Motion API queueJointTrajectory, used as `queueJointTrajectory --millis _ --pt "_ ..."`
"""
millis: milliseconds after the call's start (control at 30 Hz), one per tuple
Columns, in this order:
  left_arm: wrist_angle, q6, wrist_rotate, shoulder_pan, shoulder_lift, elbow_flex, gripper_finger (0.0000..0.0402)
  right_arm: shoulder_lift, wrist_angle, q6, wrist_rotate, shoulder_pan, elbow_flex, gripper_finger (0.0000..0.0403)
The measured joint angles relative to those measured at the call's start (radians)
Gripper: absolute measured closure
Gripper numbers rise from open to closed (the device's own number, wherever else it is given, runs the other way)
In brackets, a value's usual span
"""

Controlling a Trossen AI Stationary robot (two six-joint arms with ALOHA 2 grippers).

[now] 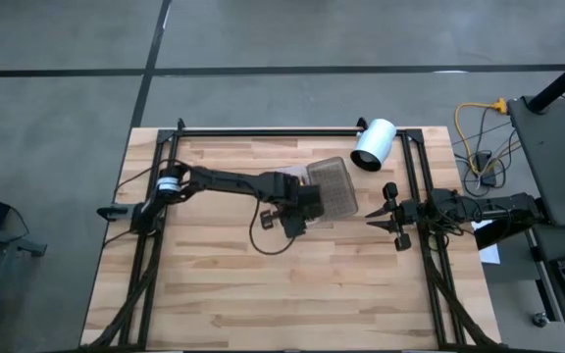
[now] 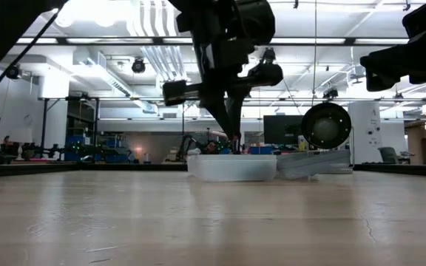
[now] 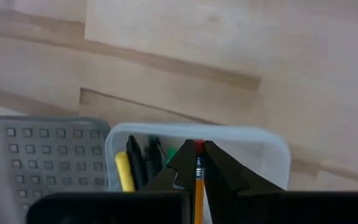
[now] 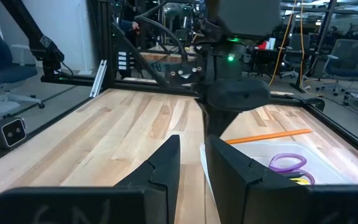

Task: Pick & place school supplies into a supply box
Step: Put the orange pencil into the supply box

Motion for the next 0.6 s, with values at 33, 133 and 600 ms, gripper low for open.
queueJointTrajectory --millis 33,133,600 --pt "0.000 0.013 0.000 0.007 0.000 0.000 0.0400 0.000 0.000 0.000 0.000 0.000 0.000 0.0335" --pt "0.009 0.045 0.000 0.025 0.000 0.000 0.0400 0.000 0.000 0.000 0.000 0.000 0.000 0.0335" --pt "0.012 0.077 -0.001 0.069 0.003 -0.001 0.0400 0.000 0.000 0.000 0.000 0.000 0.000 0.0335"
